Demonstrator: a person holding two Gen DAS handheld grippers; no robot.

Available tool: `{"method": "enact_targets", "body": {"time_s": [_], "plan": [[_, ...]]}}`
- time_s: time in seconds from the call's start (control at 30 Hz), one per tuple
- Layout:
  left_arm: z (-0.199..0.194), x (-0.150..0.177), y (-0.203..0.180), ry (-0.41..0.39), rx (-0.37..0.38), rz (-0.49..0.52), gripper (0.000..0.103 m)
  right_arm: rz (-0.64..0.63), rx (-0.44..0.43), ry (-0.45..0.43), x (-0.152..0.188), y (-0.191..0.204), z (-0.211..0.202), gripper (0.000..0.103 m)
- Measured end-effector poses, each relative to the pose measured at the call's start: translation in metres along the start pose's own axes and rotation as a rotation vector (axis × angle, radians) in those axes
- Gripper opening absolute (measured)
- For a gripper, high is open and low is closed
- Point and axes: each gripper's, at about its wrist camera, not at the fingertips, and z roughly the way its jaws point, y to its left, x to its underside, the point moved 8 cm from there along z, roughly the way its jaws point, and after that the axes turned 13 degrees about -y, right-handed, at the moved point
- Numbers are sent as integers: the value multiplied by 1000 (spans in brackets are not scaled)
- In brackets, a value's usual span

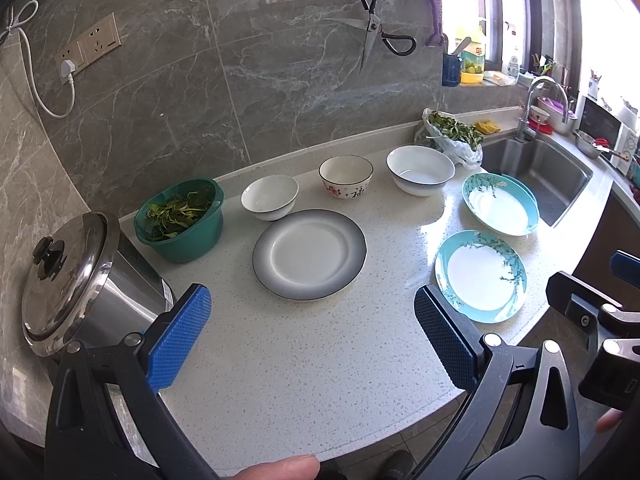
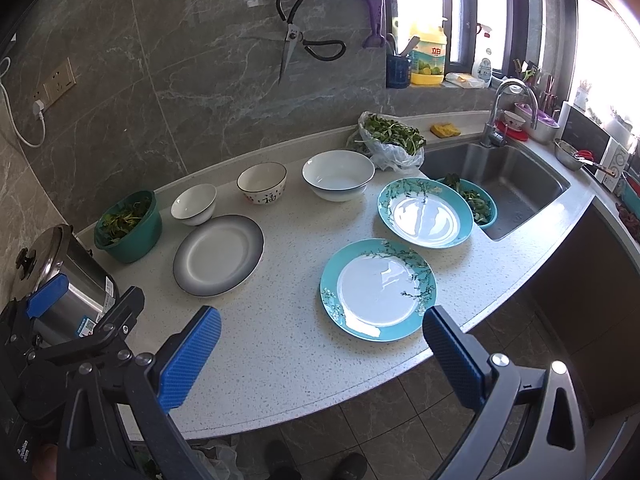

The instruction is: Organize plates and bowls

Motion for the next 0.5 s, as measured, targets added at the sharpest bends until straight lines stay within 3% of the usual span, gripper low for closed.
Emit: {"method": "enact_targets", "body": {"time_s": [0.5], "plan": [[12, 5, -11, 33, -46, -19, 103, -21, -47, 19, -3, -10, 12, 103]]}}
